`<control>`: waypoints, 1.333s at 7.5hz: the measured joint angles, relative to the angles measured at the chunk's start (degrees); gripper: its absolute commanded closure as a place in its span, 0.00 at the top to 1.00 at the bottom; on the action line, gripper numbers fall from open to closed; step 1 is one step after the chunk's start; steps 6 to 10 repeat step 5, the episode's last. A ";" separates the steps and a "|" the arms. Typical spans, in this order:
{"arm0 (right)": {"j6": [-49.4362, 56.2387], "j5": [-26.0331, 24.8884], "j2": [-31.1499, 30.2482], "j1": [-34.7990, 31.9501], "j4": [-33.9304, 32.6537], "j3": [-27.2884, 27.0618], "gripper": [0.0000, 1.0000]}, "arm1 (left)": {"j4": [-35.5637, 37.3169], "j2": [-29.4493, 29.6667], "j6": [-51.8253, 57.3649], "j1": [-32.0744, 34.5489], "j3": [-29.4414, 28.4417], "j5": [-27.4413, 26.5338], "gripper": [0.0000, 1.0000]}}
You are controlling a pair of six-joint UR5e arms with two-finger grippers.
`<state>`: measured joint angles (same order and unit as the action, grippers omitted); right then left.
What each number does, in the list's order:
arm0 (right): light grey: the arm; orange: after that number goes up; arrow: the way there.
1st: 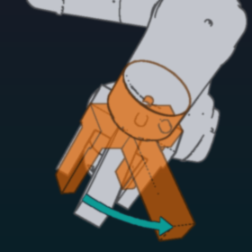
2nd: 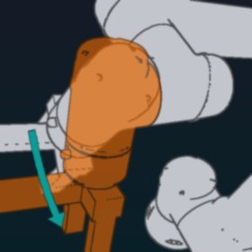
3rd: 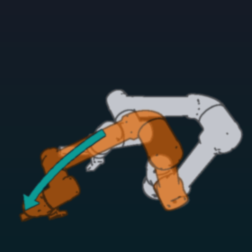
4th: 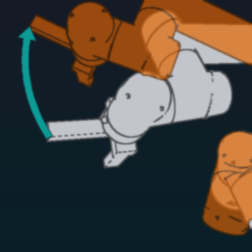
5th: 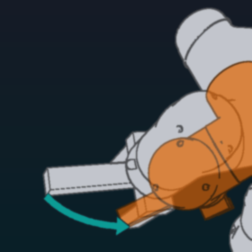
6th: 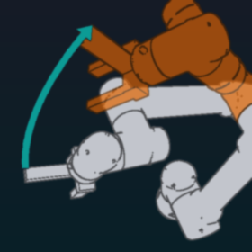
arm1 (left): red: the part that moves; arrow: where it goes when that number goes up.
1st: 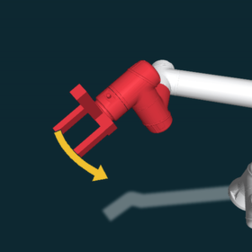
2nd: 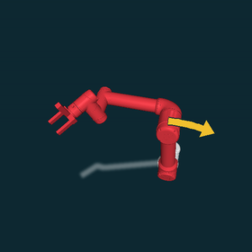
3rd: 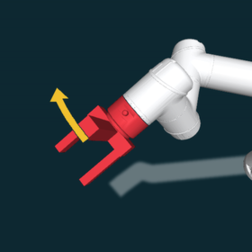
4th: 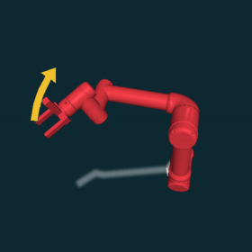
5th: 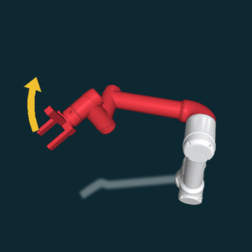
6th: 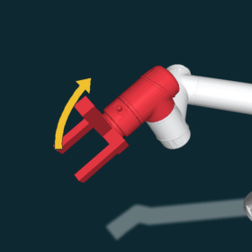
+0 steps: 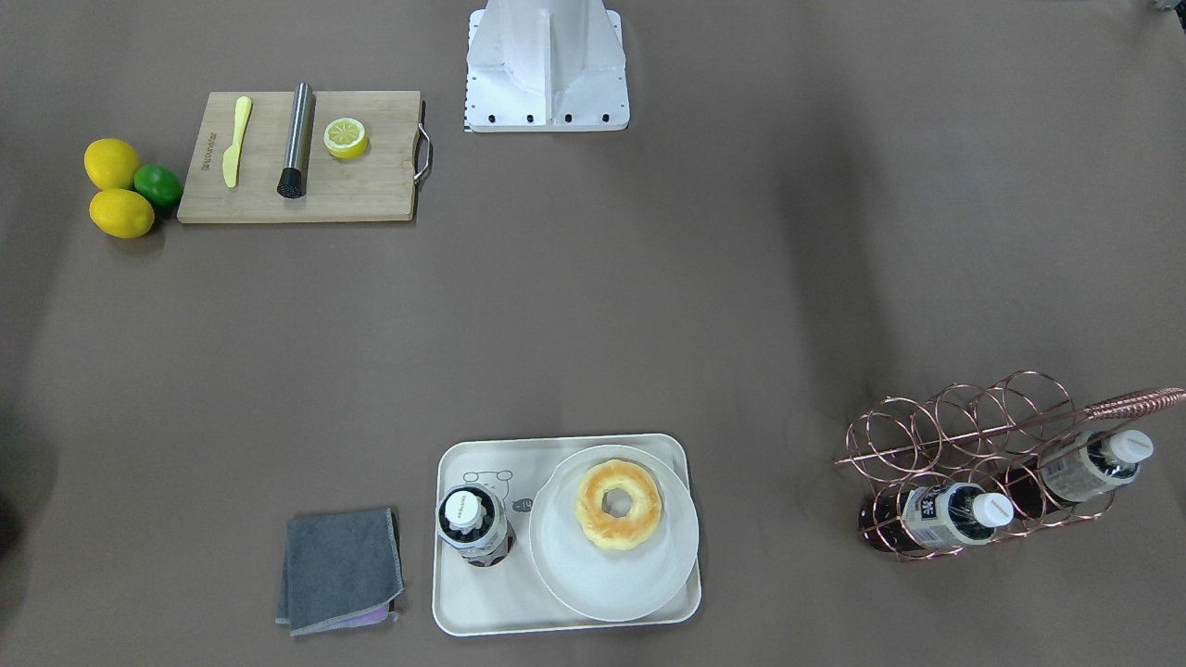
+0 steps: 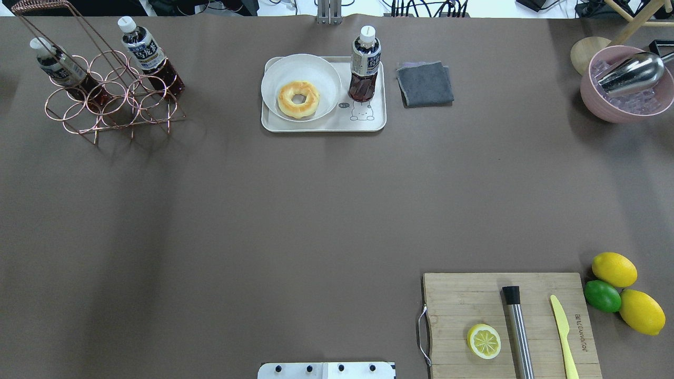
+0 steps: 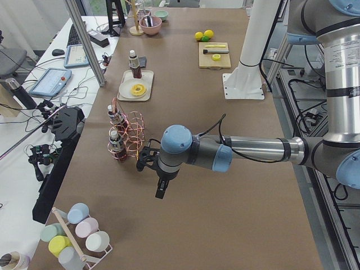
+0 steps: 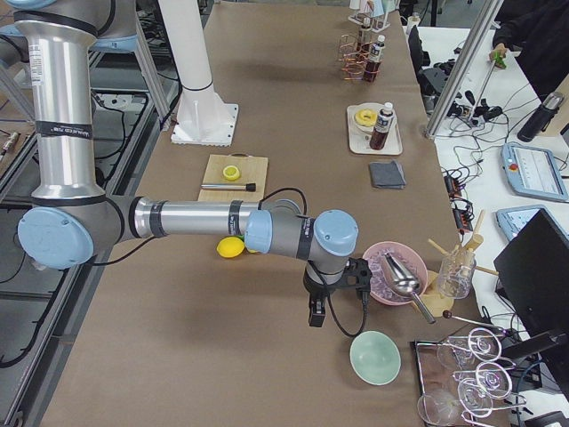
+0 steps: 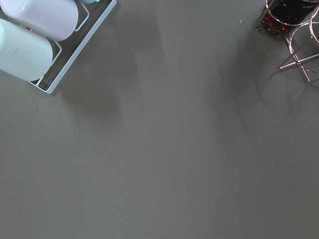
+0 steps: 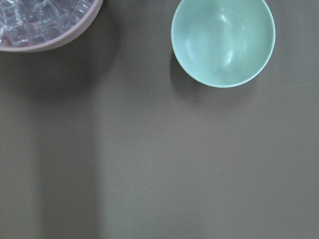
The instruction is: Place tea on tray
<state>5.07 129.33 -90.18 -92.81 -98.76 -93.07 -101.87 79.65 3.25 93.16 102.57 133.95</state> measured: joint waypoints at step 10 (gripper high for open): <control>-0.14 0.04 -0.08 0.00 0.06 0.22 1.00 | 0.00 0.64 -0.08 0.00 0.00 -0.07 0.98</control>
